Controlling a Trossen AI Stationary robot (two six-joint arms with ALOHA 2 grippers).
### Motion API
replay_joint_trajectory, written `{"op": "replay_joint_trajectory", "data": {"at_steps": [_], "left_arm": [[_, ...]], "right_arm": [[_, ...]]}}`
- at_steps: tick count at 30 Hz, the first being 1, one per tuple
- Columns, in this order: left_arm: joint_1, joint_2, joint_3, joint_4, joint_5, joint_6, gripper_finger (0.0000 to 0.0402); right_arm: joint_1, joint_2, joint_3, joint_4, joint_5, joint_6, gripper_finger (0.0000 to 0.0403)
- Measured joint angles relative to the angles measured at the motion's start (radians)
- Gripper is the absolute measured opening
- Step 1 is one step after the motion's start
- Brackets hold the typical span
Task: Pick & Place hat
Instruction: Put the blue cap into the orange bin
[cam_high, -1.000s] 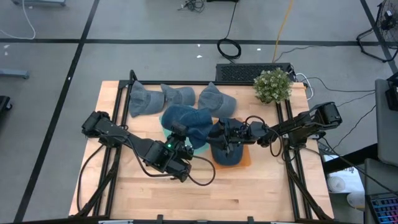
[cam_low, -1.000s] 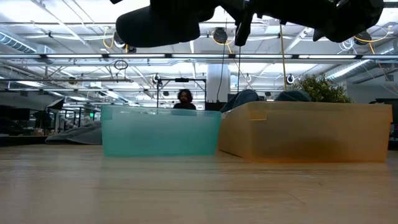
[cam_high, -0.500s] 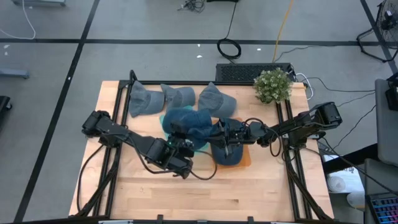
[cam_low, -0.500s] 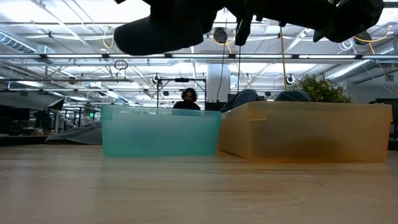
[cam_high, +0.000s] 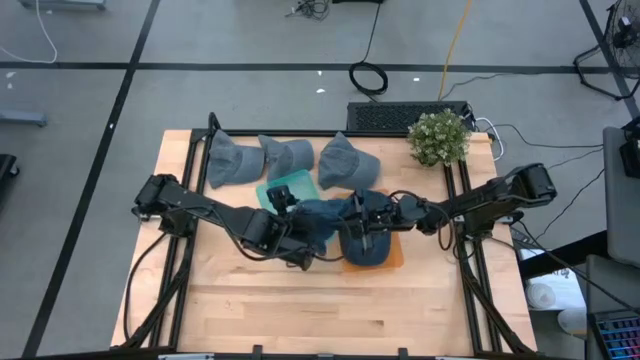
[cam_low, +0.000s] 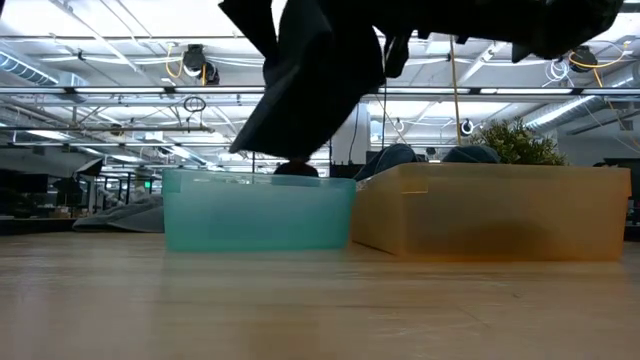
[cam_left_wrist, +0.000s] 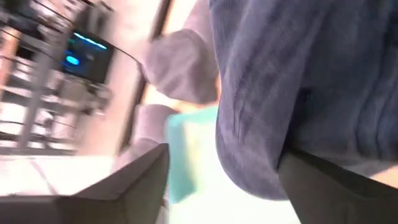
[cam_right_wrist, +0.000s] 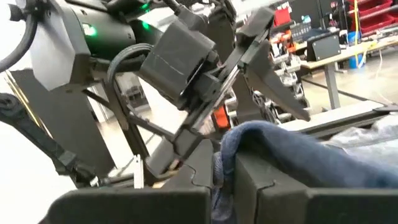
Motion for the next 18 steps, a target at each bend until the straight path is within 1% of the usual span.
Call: {"op": "replay_joint_trajectory", "data": {"at_steps": [2, 4, 6, 9, 13, 16, 18], "left_arm": [[-0.009, -0.011, 0.000, -0.002, 0.061, -0.009, 0.0332], [-0.019, -0.019, 0.001, 0.004, 0.095, 0.002, 0.0354], [-0.041, -0.033, -0.001, 0.003, 0.081, -0.001, 0.0371], [-0.065, -0.062, -0.001, 0.026, 0.037, 0.002, 0.0390], [-0.089, -0.109, -0.001, 0.052, 0.023, 0.002, 0.0398], [-0.109, -0.142, -0.001, 0.054, 0.018, 0.002, 0.0399], [-0.112, -0.156, 0.000, 0.064, 0.014, 0.006, 0.0399]], "right_arm": [[-0.001, -0.047, 0.000, -0.063, 0.000, -0.012, 0.0014], [-0.006, -0.110, 0.000, -0.142, -0.001, -0.019, 0.0014], [-0.013, -0.175, 0.008, -0.250, 0.000, -0.019, 0.0014], [-0.026, -0.263, 0.062, -0.479, 0.000, -0.017, 0.0014], [-0.029, -0.322, 0.253, -0.863, -0.001, -0.029, 0.0014], [-0.029, -0.302, 0.459, -1.199, -0.025, -0.054, 0.0014], [-0.029, -0.267, 0.596, -1.399, -0.066, -0.085, 0.0014]]}}
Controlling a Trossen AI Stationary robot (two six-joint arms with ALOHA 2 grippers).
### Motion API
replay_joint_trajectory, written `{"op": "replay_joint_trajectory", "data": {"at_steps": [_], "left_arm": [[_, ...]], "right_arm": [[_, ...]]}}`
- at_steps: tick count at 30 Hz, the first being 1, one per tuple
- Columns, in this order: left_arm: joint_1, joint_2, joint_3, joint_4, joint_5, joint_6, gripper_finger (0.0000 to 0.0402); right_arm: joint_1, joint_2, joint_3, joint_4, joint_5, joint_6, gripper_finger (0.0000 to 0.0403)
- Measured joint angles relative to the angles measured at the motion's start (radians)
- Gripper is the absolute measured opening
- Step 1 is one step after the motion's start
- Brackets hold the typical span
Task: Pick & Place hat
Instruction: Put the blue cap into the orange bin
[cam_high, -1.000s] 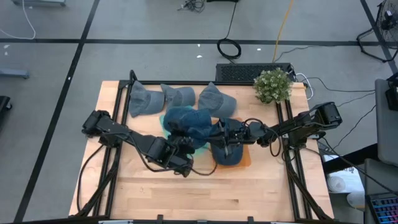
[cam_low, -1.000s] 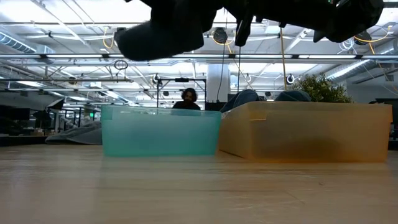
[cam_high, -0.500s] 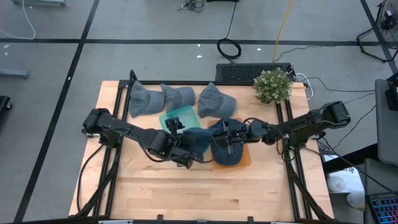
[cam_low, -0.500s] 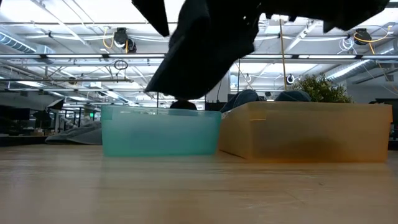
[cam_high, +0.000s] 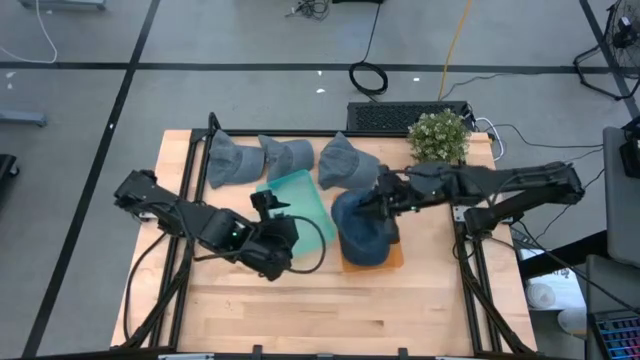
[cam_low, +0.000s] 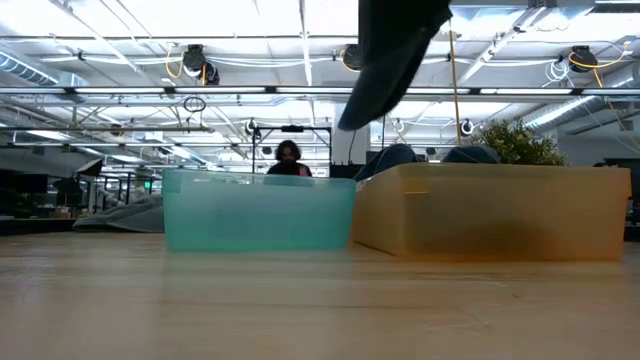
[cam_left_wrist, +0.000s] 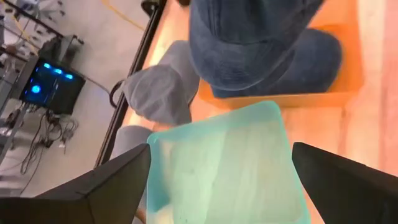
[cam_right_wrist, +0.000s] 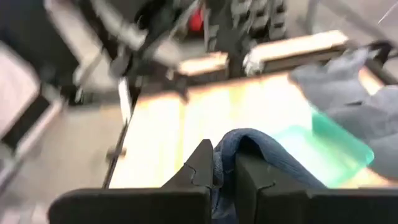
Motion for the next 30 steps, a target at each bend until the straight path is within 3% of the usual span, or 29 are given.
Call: {"op": "replay_joint_trajectory", "data": {"at_steps": [3, 5, 8, 10, 16, 21, 30], "left_arm": [[0.004, -0.007, 0.000, -0.008, 0.001, 0.000, 0.0399], [0.011, -0.008, 0.000, -0.010, 0.001, 0.001, 0.0399], [0.017, -0.008, -0.001, -0.011, 0.004, 0.001, 0.0399], [0.022, -0.008, -0.001, -0.010, 0.006, 0.002, 0.0399], [0.040, -0.008, -0.001, -0.003, 0.006, 0.001, 0.0399], [0.042, -0.008, -0.001, -0.001, 0.008, 0.001, 0.0399], [0.042, -0.008, -0.001, 0.016, 0.015, 0.000, 0.0399]], "right_arm": [[0.000, 0.060, 0.154, -0.204, -0.148, -0.048, 0.0014], [0.003, 0.095, 0.219, -0.287, -0.312, -0.084, 0.0014], [0.024, 0.118, 0.260, -0.403, -0.575, -0.186, 0.0014], [0.033, 0.123, 0.262, -0.465, -0.641, -0.195, 0.0014], [0.066, 0.125, 0.261, -0.700, -0.517, -0.283, 0.0014], [0.098, 0.119, 0.262, -0.689, -0.371, -0.442, 0.0014], [0.123, 0.166, 0.262, -0.712, -0.033, -0.588, 0.0014]]}}
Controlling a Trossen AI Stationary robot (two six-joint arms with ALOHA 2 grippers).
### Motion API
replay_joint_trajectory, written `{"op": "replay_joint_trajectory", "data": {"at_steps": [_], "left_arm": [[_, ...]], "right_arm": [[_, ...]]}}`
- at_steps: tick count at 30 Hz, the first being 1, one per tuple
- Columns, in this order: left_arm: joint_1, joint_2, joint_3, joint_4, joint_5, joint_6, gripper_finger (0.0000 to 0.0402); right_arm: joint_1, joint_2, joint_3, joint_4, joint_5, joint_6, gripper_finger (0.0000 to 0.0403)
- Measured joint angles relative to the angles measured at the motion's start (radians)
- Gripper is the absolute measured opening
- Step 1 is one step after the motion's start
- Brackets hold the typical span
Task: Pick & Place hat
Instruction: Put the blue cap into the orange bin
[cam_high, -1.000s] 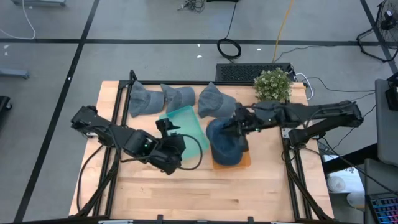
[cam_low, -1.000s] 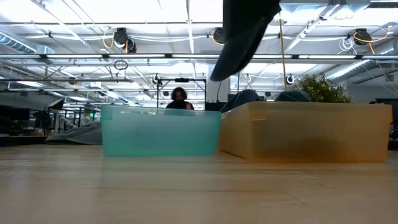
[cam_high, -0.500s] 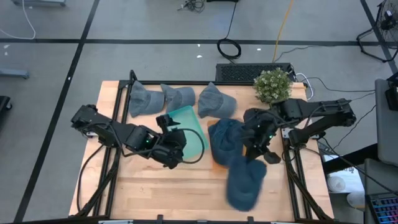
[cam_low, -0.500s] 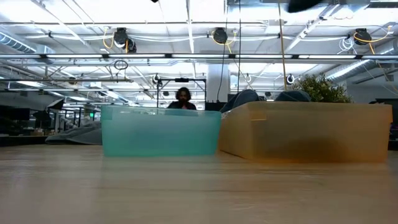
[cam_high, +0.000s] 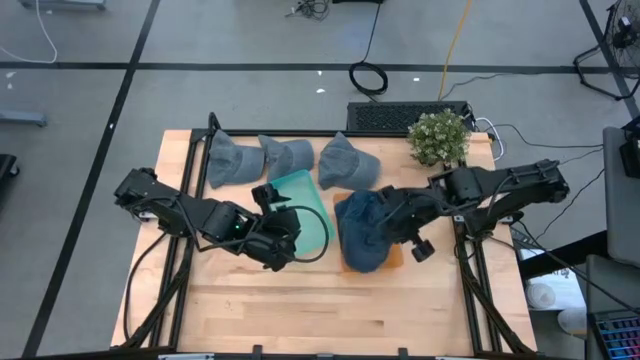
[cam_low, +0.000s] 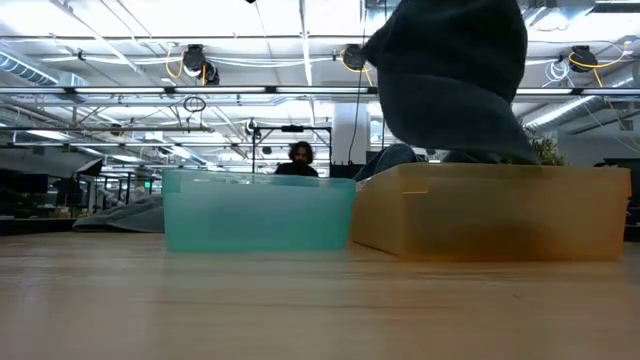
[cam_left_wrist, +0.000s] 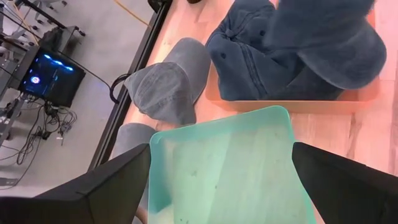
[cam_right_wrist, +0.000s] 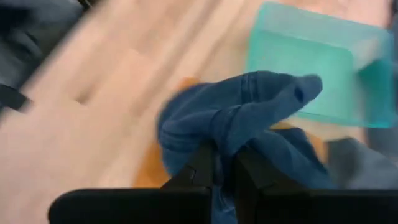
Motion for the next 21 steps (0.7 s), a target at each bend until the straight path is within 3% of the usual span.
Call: {"op": "replay_joint_trajectory", "data": {"at_steps": [6, 12, 21], "left_arm": [[0.000, 0.000, 0.000, 0.018, 0.001, 0.000, 0.0399], [0.000, 0.000, 0.000, 0.083, 0.001, 0.000, 0.0399], [0.000, 0.000, 0.000, 0.234, 0.001, 0.000, 0.0399]], "right_arm": [[0.033, 0.027, 0.000, -0.022, 0.178, -0.039, 0.0014], [0.067, 0.028, 0.000, 0.016, 0.236, -0.060, 0.0014], [0.087, 0.029, -0.019, 0.049, 0.232, -0.053, 0.0014]]}}
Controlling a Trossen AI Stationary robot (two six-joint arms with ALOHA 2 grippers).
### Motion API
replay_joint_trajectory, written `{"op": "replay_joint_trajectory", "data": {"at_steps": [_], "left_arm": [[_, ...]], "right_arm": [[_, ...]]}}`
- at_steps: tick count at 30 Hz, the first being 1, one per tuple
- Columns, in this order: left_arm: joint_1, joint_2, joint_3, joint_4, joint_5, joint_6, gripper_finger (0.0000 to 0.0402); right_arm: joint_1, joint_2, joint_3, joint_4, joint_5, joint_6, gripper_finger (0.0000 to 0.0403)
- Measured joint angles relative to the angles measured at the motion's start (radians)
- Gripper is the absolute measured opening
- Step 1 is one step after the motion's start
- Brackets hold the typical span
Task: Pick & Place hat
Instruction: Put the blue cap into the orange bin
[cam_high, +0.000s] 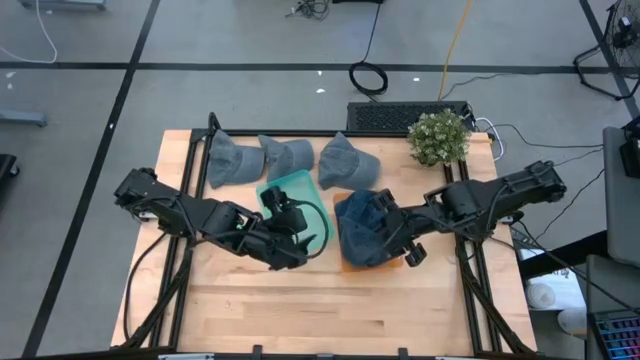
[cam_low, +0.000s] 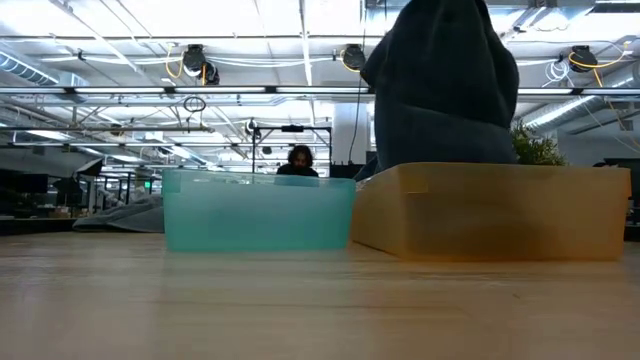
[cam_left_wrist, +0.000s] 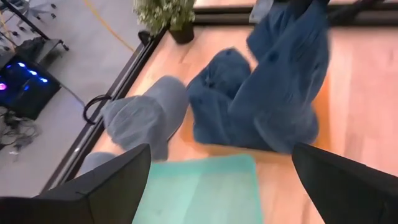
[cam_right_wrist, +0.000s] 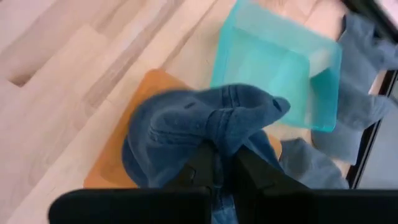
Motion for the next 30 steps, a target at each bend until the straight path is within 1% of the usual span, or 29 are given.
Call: {"op": "replay_joint_trajectory", "data": {"at_steps": [7, 12, 16, 22, 26, 30], "left_arm": [[0.000, 0.000, 0.000, 0.149, 0.000, 0.000, 0.0399], [0.000, 0.000, 0.000, 0.263, 0.000, 0.000, 0.0399], [0.000, 0.000, 0.000, 0.344, 0.000, 0.000, 0.0399], [0.000, 0.000, 0.000, 0.454, 0.000, 0.000, 0.0399], [0.000, 0.000, 0.000, 0.505, 0.000, 0.000, 0.0399], [0.000, 0.000, 0.000, 0.517, 0.000, 0.000, 0.0399]], "right_arm": [[0.034, -0.001, 0.000, -0.025, -0.005, 0.023, 0.0014], [0.061, -0.001, -0.001, -0.025, -0.076, 0.044, 0.0014], [0.073, -0.002, -0.033, 0.009, -0.077, 0.053, 0.0014], [0.079, -0.001, -0.090, 0.013, -0.076, 0.081, 0.0014], [0.080, -0.001, -0.109, 0.049, -0.076, 0.091, 0.0014], [0.082, -0.001, -0.112, 0.067, -0.076, 0.083, 0.0014]]}}
